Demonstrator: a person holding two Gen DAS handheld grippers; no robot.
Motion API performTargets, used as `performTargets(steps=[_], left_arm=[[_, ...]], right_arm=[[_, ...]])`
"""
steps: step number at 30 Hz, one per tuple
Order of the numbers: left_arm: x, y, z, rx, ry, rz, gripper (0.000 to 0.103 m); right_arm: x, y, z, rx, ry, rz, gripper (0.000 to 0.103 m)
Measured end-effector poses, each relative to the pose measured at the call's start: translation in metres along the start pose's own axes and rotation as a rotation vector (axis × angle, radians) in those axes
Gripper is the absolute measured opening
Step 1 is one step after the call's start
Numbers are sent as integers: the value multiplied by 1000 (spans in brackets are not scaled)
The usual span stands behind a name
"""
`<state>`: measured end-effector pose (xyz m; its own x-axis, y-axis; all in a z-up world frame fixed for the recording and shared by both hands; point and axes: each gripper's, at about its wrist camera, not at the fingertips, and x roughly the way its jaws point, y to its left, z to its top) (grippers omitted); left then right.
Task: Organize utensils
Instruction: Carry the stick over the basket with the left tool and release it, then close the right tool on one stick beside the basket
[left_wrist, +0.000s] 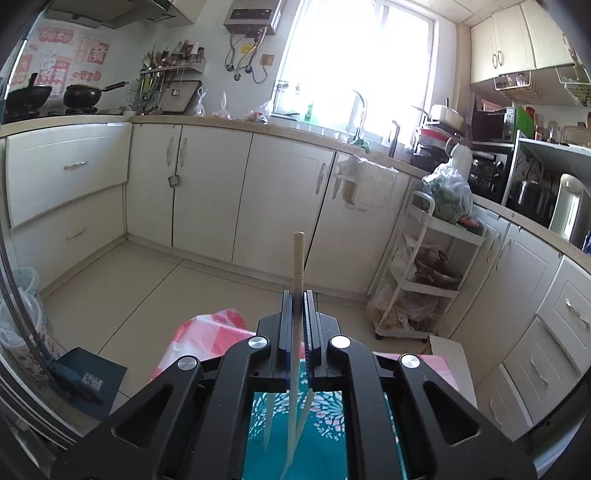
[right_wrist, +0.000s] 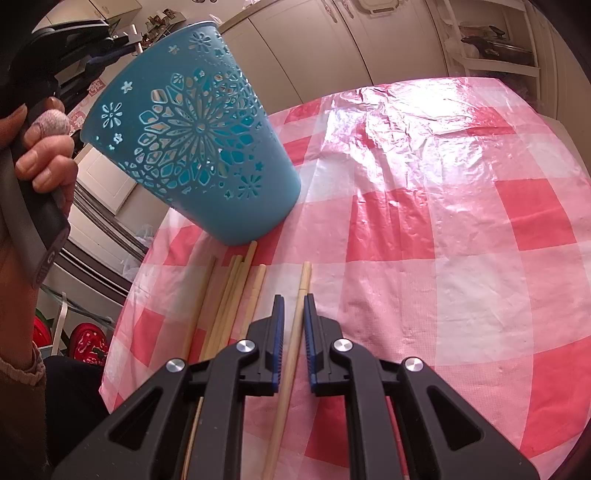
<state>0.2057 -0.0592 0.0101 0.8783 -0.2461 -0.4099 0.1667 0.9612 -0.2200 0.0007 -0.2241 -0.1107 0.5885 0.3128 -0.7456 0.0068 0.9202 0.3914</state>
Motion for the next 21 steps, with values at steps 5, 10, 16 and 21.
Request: performTargets(steps=[5, 10, 16, 21], left_arm=[[-17, 5, -11, 42, 24, 18, 13], [-58, 30, -6, 6, 7, 39, 34], [-113, 77, -16, -66, -39, 69, 52], [-115, 119, -38, -155, 17, 98, 54]], right_arm=[[1, 0, 0, -5, 0, -6, 11], [2, 5, -1, -29, 6, -33, 11], [2, 20, -6, -123, 15, -117, 11], [10, 38, -6, -251, 47, -231, 9]])
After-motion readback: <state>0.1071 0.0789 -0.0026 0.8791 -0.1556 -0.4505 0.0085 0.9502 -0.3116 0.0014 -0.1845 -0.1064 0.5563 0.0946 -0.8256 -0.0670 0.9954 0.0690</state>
